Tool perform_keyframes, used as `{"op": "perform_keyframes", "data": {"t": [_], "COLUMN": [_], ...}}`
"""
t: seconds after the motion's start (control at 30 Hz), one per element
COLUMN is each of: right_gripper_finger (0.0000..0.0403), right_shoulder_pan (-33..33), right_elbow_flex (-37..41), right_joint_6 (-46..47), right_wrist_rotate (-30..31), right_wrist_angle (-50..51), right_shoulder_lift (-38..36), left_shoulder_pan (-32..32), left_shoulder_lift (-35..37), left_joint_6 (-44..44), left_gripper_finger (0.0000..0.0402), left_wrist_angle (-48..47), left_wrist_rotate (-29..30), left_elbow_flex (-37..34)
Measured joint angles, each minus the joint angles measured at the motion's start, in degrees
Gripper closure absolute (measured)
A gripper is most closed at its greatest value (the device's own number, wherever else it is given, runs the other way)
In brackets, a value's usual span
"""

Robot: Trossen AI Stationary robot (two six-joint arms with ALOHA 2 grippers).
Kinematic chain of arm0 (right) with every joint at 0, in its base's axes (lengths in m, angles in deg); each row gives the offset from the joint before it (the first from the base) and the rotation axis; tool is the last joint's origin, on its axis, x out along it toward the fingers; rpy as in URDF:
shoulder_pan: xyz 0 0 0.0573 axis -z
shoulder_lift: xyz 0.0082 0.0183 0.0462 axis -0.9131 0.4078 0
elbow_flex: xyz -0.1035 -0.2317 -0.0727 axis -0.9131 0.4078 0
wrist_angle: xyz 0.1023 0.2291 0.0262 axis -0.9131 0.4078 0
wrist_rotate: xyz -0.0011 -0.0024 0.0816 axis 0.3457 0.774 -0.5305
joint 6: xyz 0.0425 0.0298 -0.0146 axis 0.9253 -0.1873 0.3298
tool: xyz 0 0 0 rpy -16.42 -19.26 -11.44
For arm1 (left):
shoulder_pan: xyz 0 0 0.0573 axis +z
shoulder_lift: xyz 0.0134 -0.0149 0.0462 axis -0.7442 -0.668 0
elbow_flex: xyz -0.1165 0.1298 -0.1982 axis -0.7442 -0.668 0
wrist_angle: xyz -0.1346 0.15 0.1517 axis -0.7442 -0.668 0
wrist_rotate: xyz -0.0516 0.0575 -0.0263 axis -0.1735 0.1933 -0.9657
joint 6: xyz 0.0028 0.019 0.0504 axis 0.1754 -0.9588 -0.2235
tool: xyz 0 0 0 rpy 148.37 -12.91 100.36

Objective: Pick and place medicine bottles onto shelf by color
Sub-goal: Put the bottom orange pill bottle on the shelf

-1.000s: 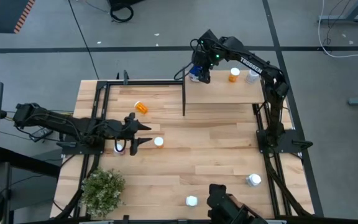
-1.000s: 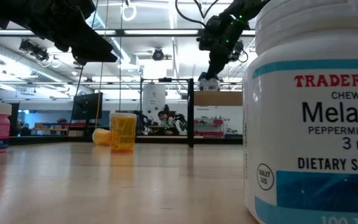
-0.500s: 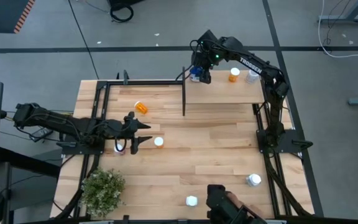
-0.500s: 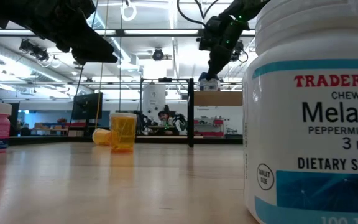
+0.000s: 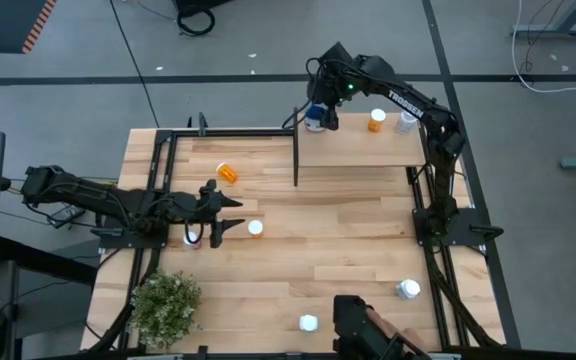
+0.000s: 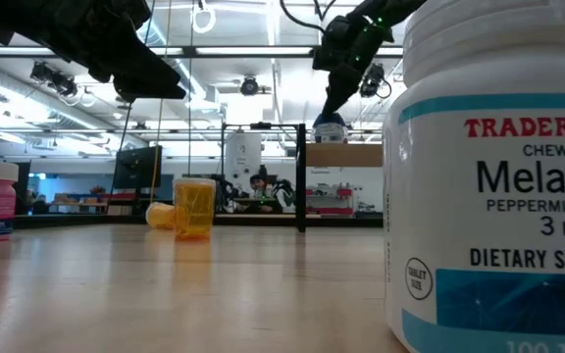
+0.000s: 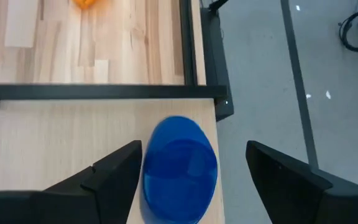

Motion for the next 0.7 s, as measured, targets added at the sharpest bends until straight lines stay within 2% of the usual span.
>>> {"op": "perform_keyframes", "data": {"t": [0.23, 0.37, 0.53, 0.7], "right_gripper_finger": [0.0105, 0.0105, 0.0105, 0.0105], "right_shoulder_pan": [-2.2, -5.4, -12.1, -20.7], "right_elbow_flex": [-7.0, -11.2, -12.2, -12.2], "right_joint_6": [5.7, 11.6, 19.0, 20.8], "right_wrist_rotate": [0.4, 0.7, 0.7, 0.7], "right_wrist_angle": [0.8, 2.5, 7.5, 11.2], "right_shoulder_lift": [0.0, 0.0, 0.0, 0.0], "left_shoulder_pan": [0.0, 0.0, 0.0, 0.4], "left_shoulder_lift": [0.0, 0.0, -0.6, -2.5], "left_joint_6": [0.1, 1.6, 2.4, 3.4], "left_gripper_finger": [0.0173, 0.0173, 0.0173, 0.0172], "left_wrist_angle": [0.0, 0.0, -3.3, -4.7], "left_wrist_rotate": [0.2, 3.2, 2.8, 4.1], "left_elbow_flex": [0.0, 0.0, 0.0, 0.0]}}
